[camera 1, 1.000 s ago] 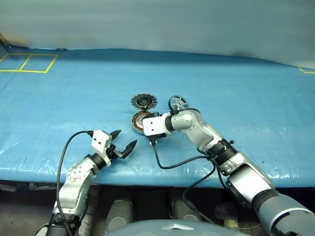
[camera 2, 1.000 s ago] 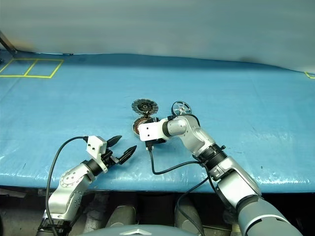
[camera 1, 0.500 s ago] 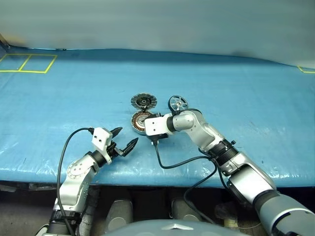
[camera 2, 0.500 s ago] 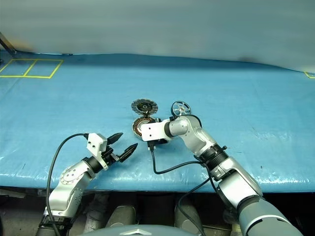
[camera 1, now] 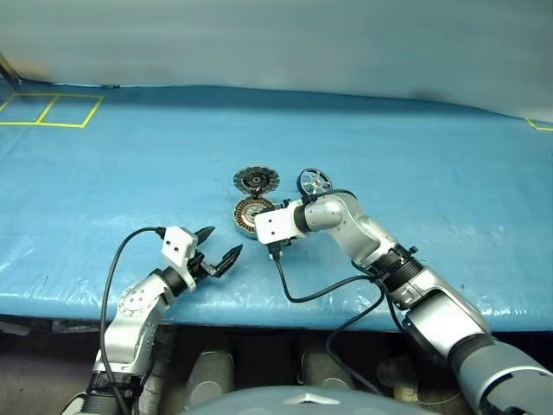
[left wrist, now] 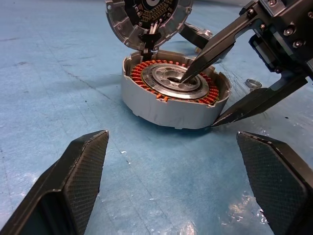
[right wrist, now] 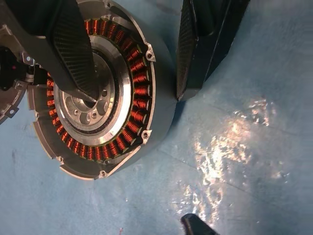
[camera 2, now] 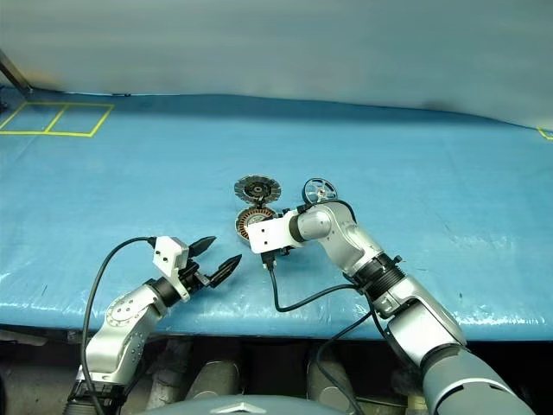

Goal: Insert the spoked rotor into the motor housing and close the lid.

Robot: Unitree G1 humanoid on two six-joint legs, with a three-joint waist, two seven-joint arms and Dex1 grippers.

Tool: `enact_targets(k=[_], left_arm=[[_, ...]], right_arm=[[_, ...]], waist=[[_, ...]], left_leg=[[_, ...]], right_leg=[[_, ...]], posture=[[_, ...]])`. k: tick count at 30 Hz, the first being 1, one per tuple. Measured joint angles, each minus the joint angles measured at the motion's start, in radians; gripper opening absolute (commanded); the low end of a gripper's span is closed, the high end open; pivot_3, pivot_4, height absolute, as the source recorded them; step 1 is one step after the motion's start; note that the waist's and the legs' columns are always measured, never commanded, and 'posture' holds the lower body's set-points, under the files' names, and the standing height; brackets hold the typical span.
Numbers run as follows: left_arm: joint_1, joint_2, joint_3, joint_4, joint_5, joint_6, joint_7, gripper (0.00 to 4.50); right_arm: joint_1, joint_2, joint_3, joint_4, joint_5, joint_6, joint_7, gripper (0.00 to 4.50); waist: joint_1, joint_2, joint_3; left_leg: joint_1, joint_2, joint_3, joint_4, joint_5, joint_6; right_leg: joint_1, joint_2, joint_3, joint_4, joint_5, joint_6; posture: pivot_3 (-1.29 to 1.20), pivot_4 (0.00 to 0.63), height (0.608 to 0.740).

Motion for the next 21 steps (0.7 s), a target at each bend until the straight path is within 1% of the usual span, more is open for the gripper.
enact_targets(k=[5,10,14,21], left_arm=[[0.002,-0.001,-0.005,0.001,0.001,0.005,-0.004,4.50],[-0.007,-0.002,-0.005,0.068,0.003,-0.034,-0.028,4.50],[-0.032,-0.001,-0.005,0.131,0.004,-0.067,-0.055,4.50],[-0.070,0.000,-0.005,0.191,0.008,-0.112,-0.089,4.50]], right_arm=[[0.095,-0.110,-0.007,-0.234,0.022,0.087,0.124,2.06],[0.201,-0.121,-0.037,-0.388,0.059,0.215,0.147,2.06],[0.244,-0.126,-0.043,-0.429,0.050,0.251,0.115,2.06],[0.259,-0.135,-0.010,-0.429,-0.003,0.208,0.047,2.06]], waist=[[0.003,0.000,0.000],[-0.003,0.000,0.000],[-0.003,0.000,0.000],[-0.005,0.000,-0.001]], left_leg=[[0.000,0.000,-0.001,0.000,0.000,0.000],[0.001,0.000,-0.001,0.000,0.000,0.000],[0.001,0.000,-0.001,0.001,0.000,0.000],[0.003,0.001,-0.001,0.001,0.001,-0.001]], right_leg=[[0.000,0.000,-0.001,0.000,0.000,0.000],[0.001,0.001,-0.001,0.001,-0.001,-0.001],[0.001,0.000,-0.001,0.000,-0.001,0.000],[0.002,0.001,-0.001,0.001,-0.001,0.002]], posture=[[0.00,0.150,0.740],[0.00,0.150,0.740],[0.00,0.150,0.740],[0.00,0.150,0.740]])
